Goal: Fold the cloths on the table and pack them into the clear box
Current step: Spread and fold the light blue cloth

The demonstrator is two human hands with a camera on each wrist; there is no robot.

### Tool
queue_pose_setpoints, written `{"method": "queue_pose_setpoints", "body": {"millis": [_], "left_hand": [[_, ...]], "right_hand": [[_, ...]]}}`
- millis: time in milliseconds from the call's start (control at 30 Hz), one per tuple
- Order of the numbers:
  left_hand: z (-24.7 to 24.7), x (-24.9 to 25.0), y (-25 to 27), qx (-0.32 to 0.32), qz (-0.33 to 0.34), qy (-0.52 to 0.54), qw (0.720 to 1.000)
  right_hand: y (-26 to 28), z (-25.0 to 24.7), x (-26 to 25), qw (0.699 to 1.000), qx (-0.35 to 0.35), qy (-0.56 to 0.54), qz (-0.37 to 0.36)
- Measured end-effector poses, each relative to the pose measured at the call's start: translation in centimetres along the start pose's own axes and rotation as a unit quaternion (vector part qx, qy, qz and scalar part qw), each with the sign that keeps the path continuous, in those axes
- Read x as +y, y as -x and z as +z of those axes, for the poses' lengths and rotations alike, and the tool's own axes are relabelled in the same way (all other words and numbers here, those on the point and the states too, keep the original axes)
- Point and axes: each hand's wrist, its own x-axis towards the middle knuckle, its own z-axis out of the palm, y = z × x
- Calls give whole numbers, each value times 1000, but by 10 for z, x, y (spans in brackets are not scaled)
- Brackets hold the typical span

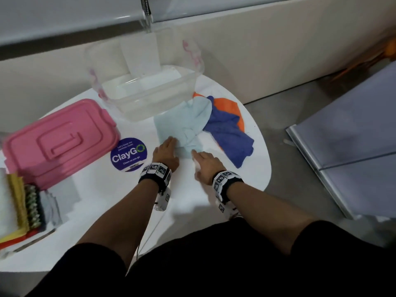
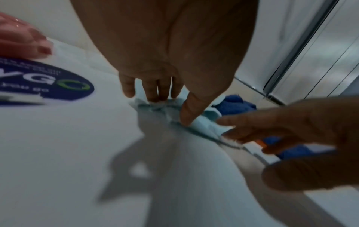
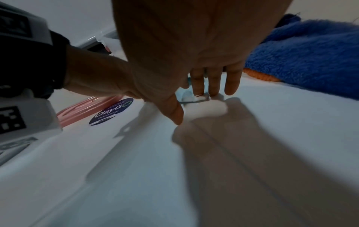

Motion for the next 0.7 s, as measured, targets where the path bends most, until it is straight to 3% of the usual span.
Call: {"method": "queue_pose_setpoints", "body": {"millis": [200, 433, 533, 600, 700], "left_hand": [[25, 8, 27, 114, -19, -13, 993], [23, -20, 56, 132, -79, 71, 986], [14, -32, 65, 107, -102, 111, 983], [6, -38, 71, 103, -140, 150, 973], [-16, -45, 83, 140, -178, 198, 954]], "right_hand": [[-3, 6, 19, 998, 45, 44, 16], [-1, 15, 17, 995, 86, 44, 6], [2, 19, 2, 996, 80, 27, 16], [6, 20, -8, 996, 85, -14, 31], [7, 17, -27, 977, 117, -163, 72]]}}
